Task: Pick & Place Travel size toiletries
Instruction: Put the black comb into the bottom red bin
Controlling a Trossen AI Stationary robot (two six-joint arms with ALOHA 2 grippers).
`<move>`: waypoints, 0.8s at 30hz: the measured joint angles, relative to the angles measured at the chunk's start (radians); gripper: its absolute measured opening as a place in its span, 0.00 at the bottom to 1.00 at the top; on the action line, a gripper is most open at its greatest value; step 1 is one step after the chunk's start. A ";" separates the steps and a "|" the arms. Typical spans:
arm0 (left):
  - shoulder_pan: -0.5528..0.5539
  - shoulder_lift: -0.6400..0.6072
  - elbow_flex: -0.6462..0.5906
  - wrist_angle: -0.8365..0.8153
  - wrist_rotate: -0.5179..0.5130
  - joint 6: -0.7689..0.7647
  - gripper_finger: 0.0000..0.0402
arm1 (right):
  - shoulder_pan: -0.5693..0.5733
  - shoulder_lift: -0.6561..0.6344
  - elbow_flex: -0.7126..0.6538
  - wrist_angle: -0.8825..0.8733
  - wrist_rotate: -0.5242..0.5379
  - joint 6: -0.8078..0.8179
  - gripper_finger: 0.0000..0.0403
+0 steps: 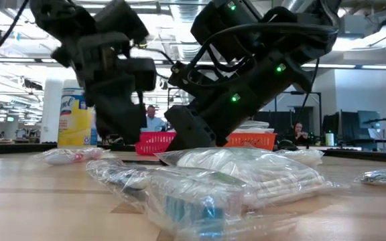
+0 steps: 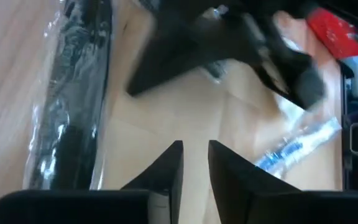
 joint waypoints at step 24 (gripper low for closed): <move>0.094 0.064 0.010 -0.110 -0.076 -0.036 0.00 | -0.026 -0.053 0.009 -0.035 -0.032 -0.010 0.00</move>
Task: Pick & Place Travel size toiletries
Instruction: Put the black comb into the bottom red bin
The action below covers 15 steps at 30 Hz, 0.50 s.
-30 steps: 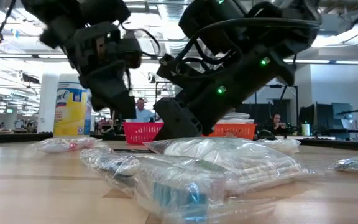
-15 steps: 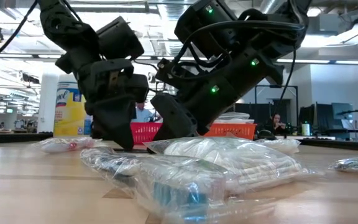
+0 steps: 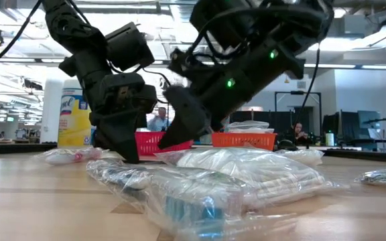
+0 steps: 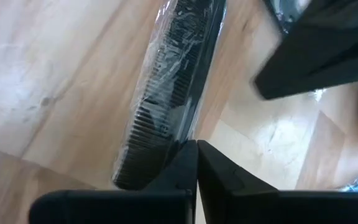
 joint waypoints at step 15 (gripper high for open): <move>-0.095 -0.244 -0.010 -0.206 -0.231 0.053 0.00 | -0.032 -0.070 0.000 -0.041 -0.125 -0.041 0.00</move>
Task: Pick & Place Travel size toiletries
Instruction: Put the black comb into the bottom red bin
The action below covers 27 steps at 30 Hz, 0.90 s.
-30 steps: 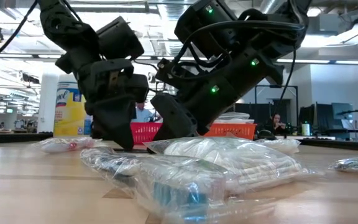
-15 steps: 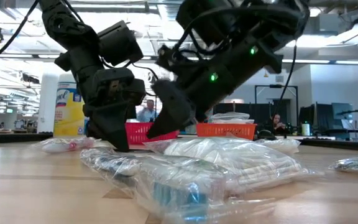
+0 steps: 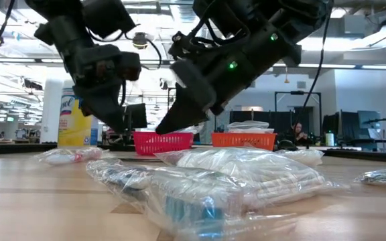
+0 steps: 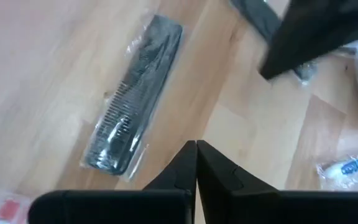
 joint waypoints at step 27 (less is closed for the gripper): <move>0.038 0.070 -0.004 0.020 -0.006 0.072 0.00 | -0.296 -0.104 -0.069 0.081 -0.521 -0.023 0.39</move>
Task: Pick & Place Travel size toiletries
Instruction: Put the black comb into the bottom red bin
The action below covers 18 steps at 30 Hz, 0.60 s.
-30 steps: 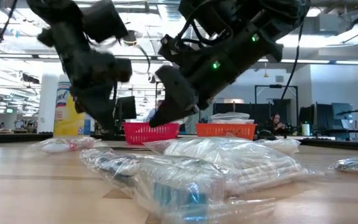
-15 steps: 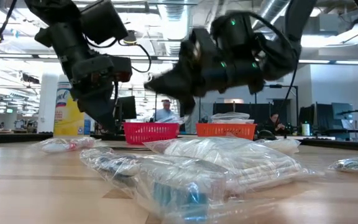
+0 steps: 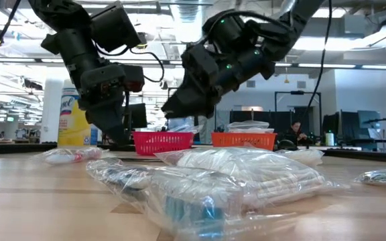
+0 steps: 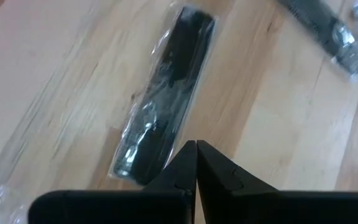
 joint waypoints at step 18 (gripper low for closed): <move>0.033 0.092 0.002 0.019 0.084 0.009 0.00 | 0.017 0.034 0.017 0.006 0.058 -0.055 0.53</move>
